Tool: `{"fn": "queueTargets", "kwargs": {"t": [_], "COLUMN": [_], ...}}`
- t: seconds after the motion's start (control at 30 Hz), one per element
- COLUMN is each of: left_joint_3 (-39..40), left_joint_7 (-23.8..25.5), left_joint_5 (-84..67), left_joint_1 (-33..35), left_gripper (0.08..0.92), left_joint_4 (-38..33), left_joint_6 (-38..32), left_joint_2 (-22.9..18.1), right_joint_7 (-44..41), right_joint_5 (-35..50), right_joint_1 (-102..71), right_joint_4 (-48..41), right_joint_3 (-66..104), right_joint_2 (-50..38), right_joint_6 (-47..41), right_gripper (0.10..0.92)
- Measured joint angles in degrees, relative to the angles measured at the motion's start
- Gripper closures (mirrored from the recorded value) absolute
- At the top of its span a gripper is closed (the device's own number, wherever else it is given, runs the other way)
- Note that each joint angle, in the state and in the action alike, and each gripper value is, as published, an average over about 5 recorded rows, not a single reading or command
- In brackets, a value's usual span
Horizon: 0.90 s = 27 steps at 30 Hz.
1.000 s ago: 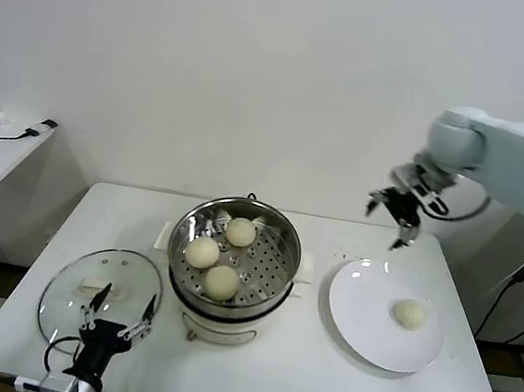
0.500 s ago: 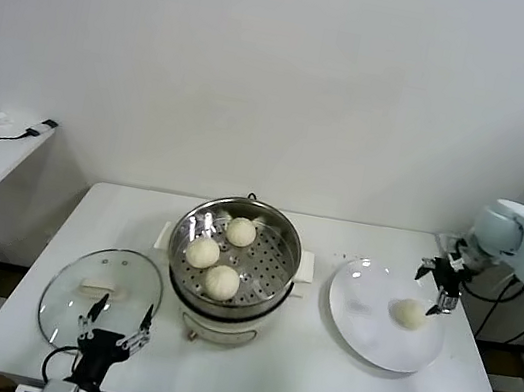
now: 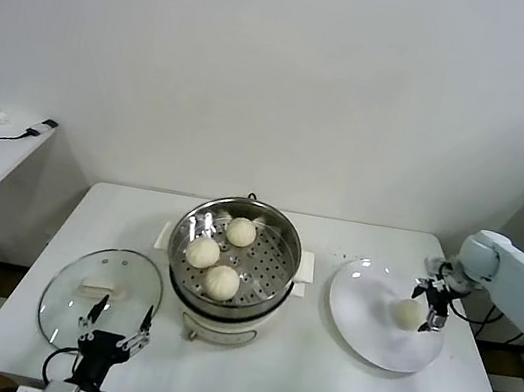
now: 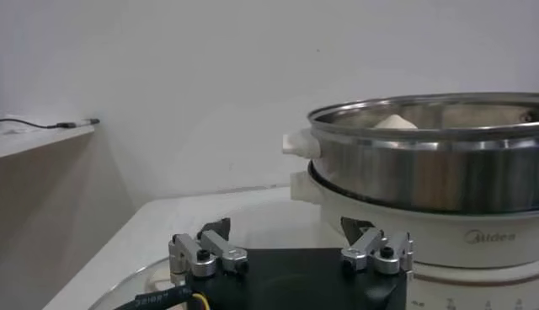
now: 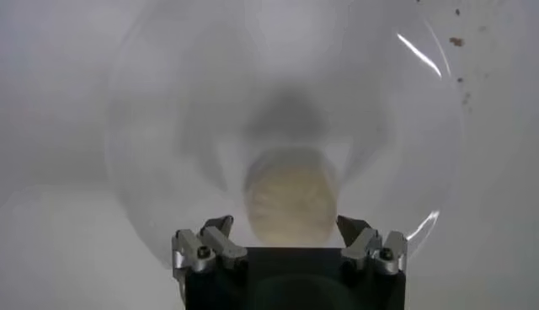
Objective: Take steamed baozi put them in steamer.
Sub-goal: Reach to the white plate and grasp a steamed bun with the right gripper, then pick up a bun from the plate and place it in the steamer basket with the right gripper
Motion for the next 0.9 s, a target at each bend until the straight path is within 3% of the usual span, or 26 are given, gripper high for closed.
{"fn": "queueTargets", "kwargs": {"t": [0.2, 0.5, 0.7, 0.9], "left_joint_3": [0.05, 0.29, 0.53, 1.01], "left_joint_7": [-0.02, -0.06, -0.01, 0.06], "left_joint_5": [0.03, 0.09, 0.10, 0.06], "left_joint_1": [0.00, 0.05, -0.05, -0.01], "left_gripper": [0.177, 0.177, 0.177, 0.177], "left_joint_4": [0.01, -0.40, -1.07, -1.73], "left_joint_6": [0.00, 0.01, 0.17, 0.19], "left_joint_2": [0.00, 0.00, 0.06, 0.49], "right_joint_7": [0.09, -0.93, -1.24, -0.60], "right_joint_5": [-0.94, -0.10, 4.46, 15.64], "right_joint_1": [-1.36, -0.57, 6.52, 22.18], "right_joint_4": [-2.04, -1.48, 2.90, 11.74], "right_joint_3": [1.76, 1.12, -5.70, -19.09], "right_joint_2": [1.48, 1.31, 0.36, 1.68], "right_joint_6": [0.10, -0.63, -2.05, -4.52], "right_gripper": [0.224, 0.414, 0.423, 0.423]}}
